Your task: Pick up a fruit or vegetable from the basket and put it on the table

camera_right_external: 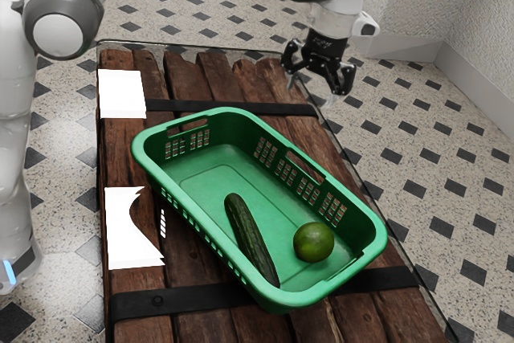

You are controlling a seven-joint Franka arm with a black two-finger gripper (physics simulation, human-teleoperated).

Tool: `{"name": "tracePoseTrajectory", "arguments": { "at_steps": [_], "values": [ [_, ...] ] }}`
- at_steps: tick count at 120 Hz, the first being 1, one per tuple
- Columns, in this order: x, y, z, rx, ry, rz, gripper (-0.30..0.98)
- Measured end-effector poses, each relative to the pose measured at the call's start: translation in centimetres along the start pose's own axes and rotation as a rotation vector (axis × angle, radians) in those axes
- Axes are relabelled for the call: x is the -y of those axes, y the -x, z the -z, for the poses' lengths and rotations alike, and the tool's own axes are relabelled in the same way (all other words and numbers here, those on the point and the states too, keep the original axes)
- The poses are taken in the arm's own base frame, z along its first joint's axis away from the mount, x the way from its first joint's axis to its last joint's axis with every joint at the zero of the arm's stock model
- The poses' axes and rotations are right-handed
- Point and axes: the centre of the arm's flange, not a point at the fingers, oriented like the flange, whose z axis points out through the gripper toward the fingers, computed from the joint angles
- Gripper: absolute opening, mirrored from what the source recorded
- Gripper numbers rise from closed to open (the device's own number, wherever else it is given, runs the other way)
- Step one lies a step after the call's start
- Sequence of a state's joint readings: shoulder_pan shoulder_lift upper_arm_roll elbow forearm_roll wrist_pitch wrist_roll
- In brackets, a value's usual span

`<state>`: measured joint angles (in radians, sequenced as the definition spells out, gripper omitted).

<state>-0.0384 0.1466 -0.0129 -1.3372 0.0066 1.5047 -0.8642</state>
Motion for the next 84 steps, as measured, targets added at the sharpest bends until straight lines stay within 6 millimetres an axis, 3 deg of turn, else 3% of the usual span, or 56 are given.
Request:
{"name": "tracePoseTrajectory", "arguments": {
  "at_steps": [17,28,40,50,65,70,79,84],
  "values": [
    [-0.2,0.3,0.4,0.0,0.001,0.317,0.69],
    [-1.0,0.7,1.8,-0.025,0.029,0.36,0.69],
    [-2.1,0.8,0.1,0.022,0.021,0.295,0.69],
    [-4.8,0.9,-4.8,0.086,-0.031,0.141,0.69],
    [-5.6,1.1,-7.9,0.128,-0.053,-0.116,0.69],
    [-5.6,3.1,-8.4,0.132,-0.053,-0.217,0.69],
    [-7.5,9.1,-9.0,0.13,-0.042,-0.44,0.69],
    [-7.9,11.3,-9.7,0.134,-0.038,-0.535,0.68]
  ]
}}
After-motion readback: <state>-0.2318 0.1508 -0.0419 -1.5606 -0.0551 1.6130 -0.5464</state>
